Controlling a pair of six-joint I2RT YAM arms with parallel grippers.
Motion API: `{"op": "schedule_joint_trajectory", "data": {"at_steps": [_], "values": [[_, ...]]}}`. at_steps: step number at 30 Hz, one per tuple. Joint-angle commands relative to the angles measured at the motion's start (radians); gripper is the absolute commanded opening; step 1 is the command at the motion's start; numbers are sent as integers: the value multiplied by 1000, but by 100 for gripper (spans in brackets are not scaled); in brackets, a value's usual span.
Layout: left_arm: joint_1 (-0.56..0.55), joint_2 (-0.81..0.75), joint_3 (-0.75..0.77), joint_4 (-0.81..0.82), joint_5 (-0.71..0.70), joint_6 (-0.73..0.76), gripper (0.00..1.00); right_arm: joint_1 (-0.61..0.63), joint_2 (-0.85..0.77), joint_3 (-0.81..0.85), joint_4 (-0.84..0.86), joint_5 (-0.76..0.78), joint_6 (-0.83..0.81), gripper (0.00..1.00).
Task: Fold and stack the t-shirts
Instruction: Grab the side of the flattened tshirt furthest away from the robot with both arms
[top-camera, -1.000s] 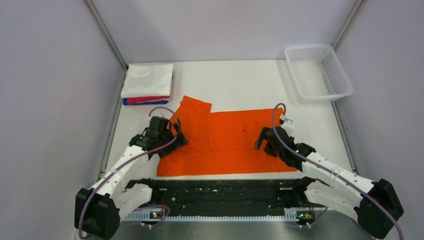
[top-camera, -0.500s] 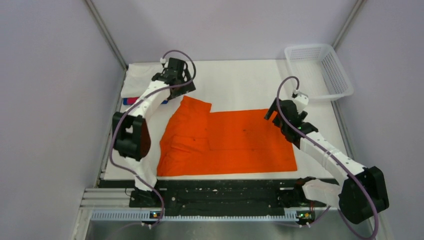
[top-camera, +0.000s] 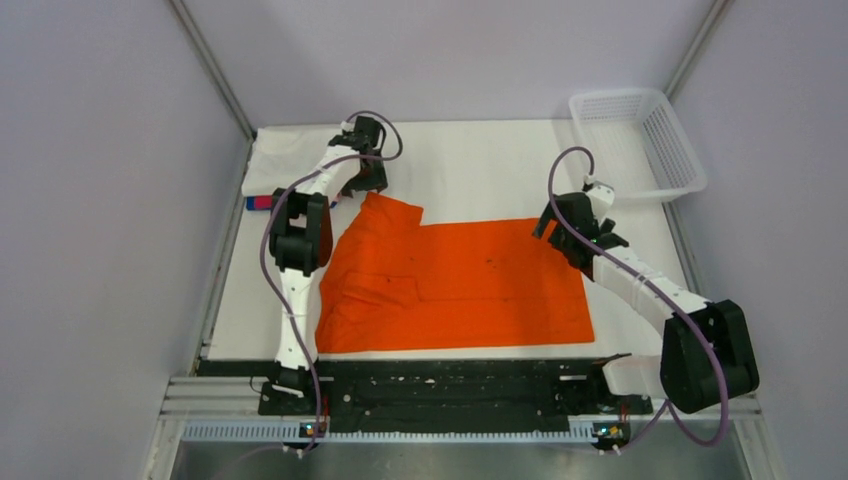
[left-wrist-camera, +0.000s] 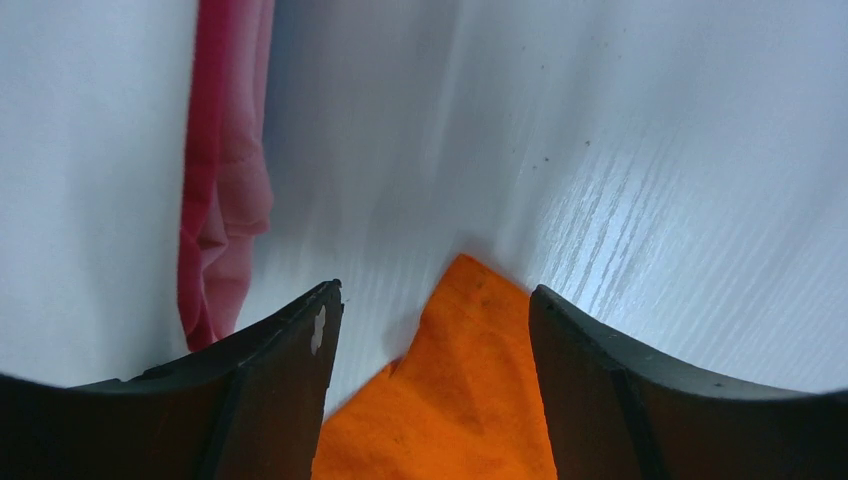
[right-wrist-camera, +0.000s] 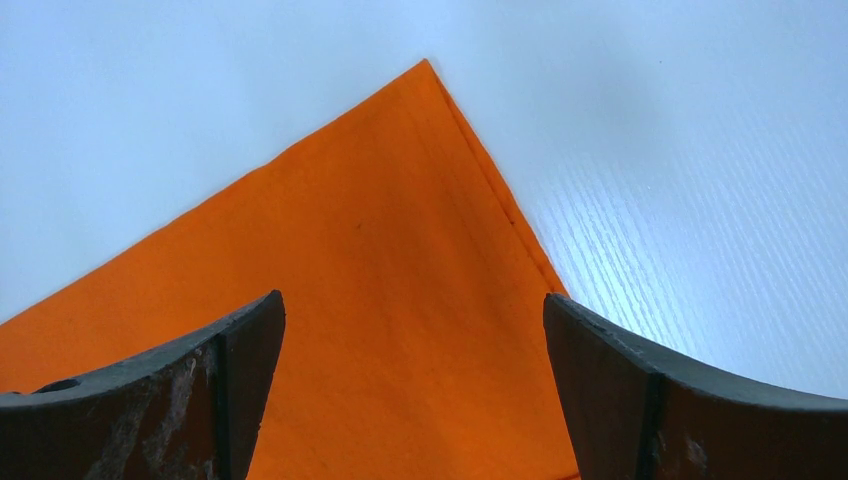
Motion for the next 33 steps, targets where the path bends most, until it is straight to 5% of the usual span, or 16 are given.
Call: {"op": "schedule_joint_trajectory", "data": {"at_steps": [1, 17, 33], "values": [[-3, -16, -17, 32, 19, 19, 72, -11, 18, 44, 32, -23, -13, 99], [-3, 8, -57, 4, 105, 4, 42, -27, 101, 84, 38, 23, -11, 99], [5, 69, 35, 16, 67, 40, 38, -70, 282, 226, 63, 26, -81, 99]]}}
